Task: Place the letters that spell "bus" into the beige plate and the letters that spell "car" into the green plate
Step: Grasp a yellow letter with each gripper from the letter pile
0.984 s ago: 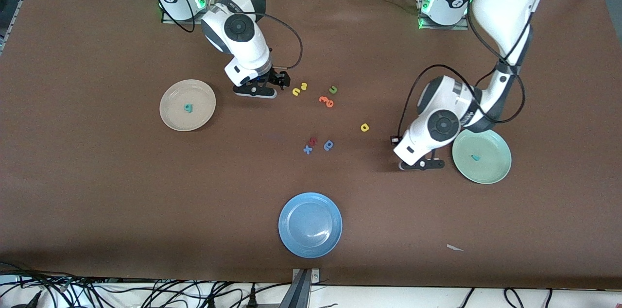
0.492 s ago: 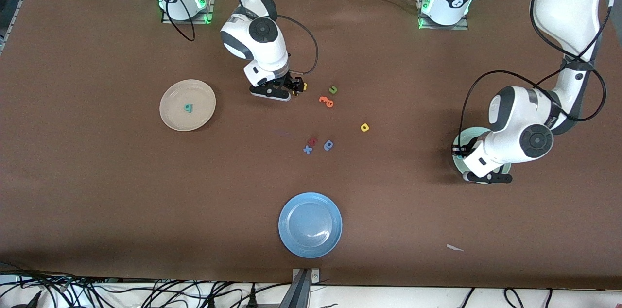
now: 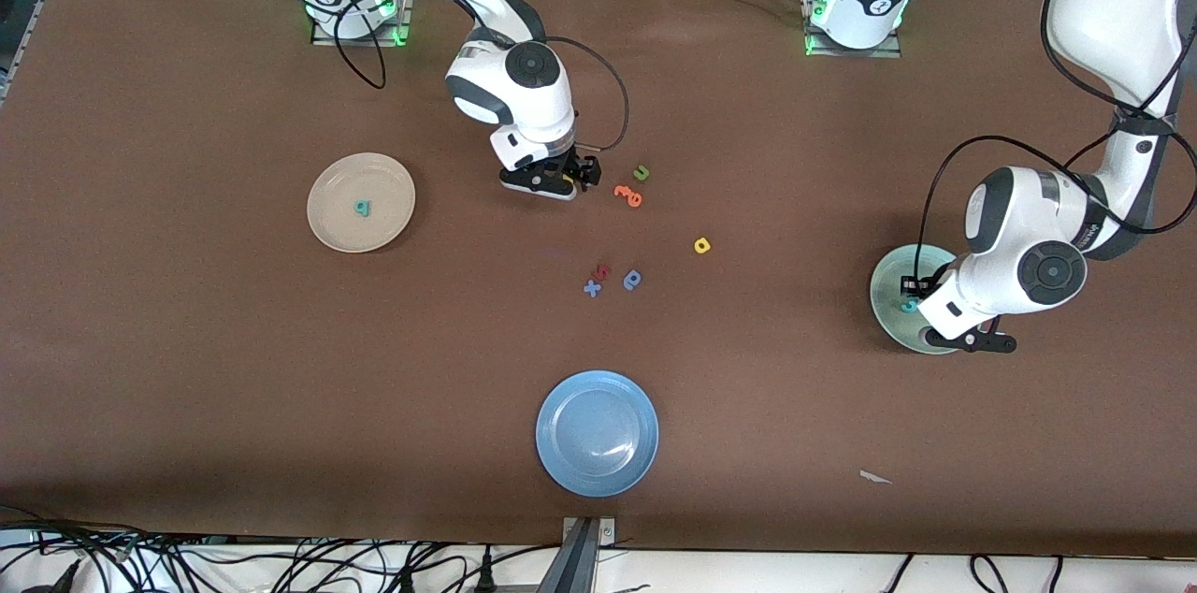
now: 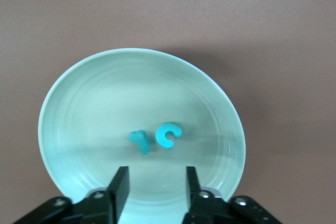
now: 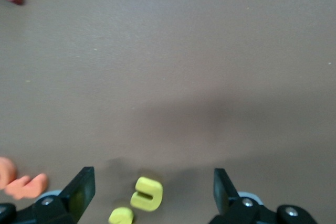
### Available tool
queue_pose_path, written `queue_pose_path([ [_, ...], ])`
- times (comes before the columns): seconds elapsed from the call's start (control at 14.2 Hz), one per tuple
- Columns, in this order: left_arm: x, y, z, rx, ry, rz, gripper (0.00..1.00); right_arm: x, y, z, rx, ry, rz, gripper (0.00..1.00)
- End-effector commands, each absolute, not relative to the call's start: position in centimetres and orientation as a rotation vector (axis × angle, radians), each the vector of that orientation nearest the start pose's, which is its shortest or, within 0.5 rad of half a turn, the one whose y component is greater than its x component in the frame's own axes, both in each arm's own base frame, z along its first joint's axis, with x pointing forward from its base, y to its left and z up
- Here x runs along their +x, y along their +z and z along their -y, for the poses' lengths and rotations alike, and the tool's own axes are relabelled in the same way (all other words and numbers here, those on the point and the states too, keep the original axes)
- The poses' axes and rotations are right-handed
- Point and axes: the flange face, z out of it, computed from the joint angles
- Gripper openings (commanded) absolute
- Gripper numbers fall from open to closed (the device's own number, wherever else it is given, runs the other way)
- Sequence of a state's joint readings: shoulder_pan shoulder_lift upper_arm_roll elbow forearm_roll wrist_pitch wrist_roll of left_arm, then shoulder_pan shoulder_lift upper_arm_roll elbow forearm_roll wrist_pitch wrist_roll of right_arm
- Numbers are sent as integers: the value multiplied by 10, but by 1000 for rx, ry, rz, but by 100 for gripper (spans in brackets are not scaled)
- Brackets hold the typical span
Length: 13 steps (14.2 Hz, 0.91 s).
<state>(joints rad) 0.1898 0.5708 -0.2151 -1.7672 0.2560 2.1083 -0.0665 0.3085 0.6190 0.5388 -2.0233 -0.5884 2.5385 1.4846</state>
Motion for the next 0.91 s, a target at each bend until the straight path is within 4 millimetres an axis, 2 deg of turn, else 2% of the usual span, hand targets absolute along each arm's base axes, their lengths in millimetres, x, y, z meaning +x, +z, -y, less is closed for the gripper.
queue_pose_path([
  [0.0, 636, 239, 45, -3010, 304, -187, 100, 387, 159, -463, -3099, -125, -392, 100],
  [0.21, 629, 236, 109, -3118, 333, 23, 100, 386, 158, -463, -3099, -124, -402, 99],
  [0.35, 621, 235, 143, -3151, 364, 127, 100, 381, 158, -467, -3096, -125, -417, 99],
  [0.49, 609, 230, 191, -3170, 339, 255, 100, 377, 159, -471, -3097, -127, -407, 99],
  [0.56, 600, 223, 218, -3156, 335, 313, 100, 378, 158, -469, -3099, -131, -408, 97],
  [0.63, 593, 221, 238, -3146, 321, 375, 100, 377, 157, -468, -3103, -130, -407, 89],
  [0.7, 586, 217, 254, -3138, 305, 437, 100, 376, 156, -467, -3106, -129, -403, 81],
  [0.84, 567, 209, 281, -3137, 260, 482, 100, 373, 153, -465, -3114, -120, -402, 73],
])
